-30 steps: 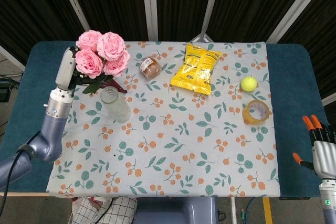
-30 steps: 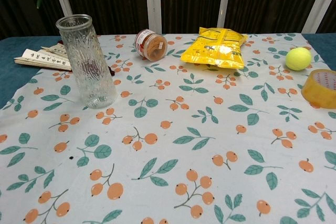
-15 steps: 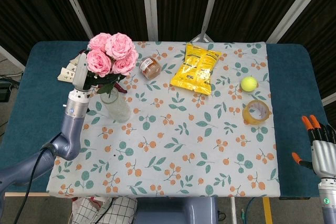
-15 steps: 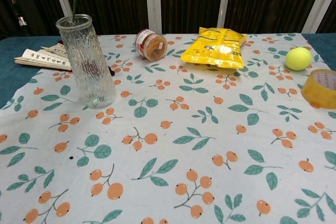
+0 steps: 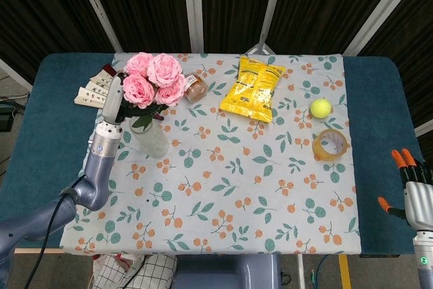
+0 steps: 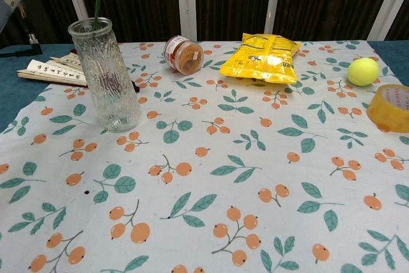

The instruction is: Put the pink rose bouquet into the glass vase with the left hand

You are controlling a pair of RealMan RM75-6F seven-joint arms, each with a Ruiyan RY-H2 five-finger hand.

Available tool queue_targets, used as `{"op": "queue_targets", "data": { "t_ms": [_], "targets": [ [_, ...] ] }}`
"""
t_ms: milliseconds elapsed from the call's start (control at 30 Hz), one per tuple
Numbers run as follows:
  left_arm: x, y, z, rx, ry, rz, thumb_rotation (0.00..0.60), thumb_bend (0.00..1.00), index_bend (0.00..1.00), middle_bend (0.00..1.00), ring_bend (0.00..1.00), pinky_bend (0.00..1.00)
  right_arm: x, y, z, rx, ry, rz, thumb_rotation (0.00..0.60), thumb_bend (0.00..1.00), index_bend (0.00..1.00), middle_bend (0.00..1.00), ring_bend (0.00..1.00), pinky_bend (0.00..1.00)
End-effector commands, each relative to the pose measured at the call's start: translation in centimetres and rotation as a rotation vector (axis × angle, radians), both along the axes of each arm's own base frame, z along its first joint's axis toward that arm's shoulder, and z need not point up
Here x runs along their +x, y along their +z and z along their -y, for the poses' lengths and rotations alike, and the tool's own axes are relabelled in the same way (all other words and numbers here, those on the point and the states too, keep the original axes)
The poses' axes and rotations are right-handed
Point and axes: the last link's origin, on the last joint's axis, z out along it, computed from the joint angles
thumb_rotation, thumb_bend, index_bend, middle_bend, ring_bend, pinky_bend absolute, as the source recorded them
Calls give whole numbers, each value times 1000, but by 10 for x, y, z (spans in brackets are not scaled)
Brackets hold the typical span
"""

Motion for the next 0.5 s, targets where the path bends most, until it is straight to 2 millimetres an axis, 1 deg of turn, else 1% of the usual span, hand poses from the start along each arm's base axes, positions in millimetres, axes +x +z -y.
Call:
{"op": "queue_targets", "data": {
  "t_ms": [33,167,267,333,433,500],
  "targets": [
    [-6,1,0,5,15,6,600,423,490,498,332,443,0,1,0,-2,-1,2,600,237,97,19,85,1],
    [-21,1,-2,4,54,-19,600,420,484,481,314,435,0,2,-1,-3,0,8,600,237,98,19,85,1],
    [-34,-2,-2,-13,80,-64,600,387,470,442,271,414,0,2,-1,-3,2,10,600,237,98,18,85,1],
    [-41,-5,-2,-26,89,-105,600,366,447,407,230,384,1,2,-1,-1,1,11,600,237,97,18,85,1],
    [-48,-8,-1,-75,89,-138,600,317,392,326,140,281,2,0,-1,7,2,10,600,237,98,19,85,1],
    [-51,-8,-1,-102,89,-169,600,285,361,289,100,232,3,0,-1,8,6,12,600,237,97,19,85,1]
  ]
}}
